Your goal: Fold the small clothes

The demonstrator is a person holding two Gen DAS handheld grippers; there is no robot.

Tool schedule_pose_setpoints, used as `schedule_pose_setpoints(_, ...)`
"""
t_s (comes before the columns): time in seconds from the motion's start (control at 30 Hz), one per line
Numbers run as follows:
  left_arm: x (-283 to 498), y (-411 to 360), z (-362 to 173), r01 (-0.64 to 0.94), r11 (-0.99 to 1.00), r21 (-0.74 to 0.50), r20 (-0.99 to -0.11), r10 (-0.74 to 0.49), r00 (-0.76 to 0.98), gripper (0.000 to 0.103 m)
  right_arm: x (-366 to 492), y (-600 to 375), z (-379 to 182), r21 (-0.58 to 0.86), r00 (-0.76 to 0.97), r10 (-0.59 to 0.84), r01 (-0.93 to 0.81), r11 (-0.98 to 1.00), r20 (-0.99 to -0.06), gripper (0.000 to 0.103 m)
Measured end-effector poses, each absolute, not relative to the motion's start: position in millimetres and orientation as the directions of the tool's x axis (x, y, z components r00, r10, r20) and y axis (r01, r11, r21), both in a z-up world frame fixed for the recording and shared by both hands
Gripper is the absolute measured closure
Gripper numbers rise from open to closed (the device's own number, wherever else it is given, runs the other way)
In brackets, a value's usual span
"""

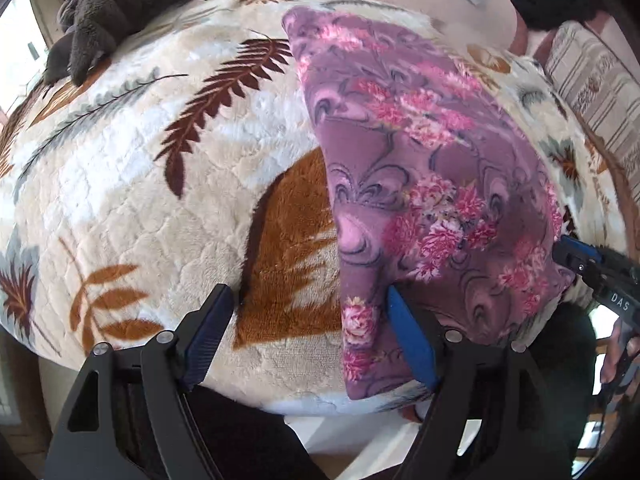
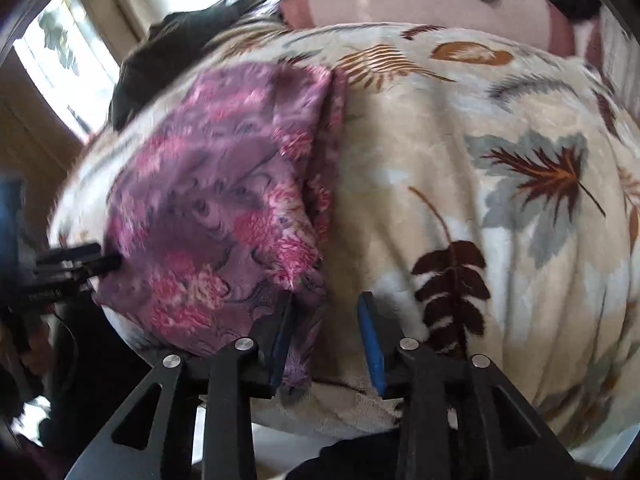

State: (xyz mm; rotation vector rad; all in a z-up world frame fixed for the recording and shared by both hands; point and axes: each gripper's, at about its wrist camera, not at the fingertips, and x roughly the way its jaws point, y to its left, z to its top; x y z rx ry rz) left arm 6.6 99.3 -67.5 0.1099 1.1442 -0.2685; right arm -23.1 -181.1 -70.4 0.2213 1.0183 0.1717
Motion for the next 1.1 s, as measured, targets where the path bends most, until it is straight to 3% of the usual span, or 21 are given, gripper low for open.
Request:
schedule_pose_setpoints(0.1, -8, 102, -47, 0.299, 0.954, -0.007, -0.880, -0.148, 0.451, 0.024, -33, -180, -48, 0.169, 0.551, 0.166, -0.046, 0.985, -0.818, 0.067)
schedule_pose_setpoints(0.13, -17, 101, -38, 0.310, 0.950, 0.030, -0.860, -0.133, 0.492, 0.024, -36, -177, -42, 0.119, 0.555, 0.130, -0.056, 0.991, -0.822, 0.060)
schedule_pose_setpoints(0.23, -34, 99, -27, 0.319, 0.942, 0.109, -0.828, -0.092, 0.553, 0.024, -48, -174, -25, 0.003, 0.567, 0.035, -0.058, 0.998, -0.823, 0.024)
schedule_pose_setpoints(0.27, -40, 97, -26, 0.323, 0.938, 0.125, -0.825, -0.082, 0.559, 0.024, -55, -174, -19, -0.021, 0.578, 0.013, -0.051, 0.998, -0.816, 0.020)
schedule_pose_setpoints(0.53, -55, 89, -20, 0.354, 0.927, 0.126, -0.813, -0.108, 0.572, 0.024, -88, -186, 9, -0.088, 0.625, -0.071, 0.003, 0.996, -0.778, 0.009)
schedule_pose_setpoints(1.1, -93, 63, -11, 0.418, 0.900, 0.119, -0.812, -0.154, 0.563, 0.024, -112, -190, 9, -0.041, 0.635, -0.062, 0.046, 0.998, -0.770, 0.008)
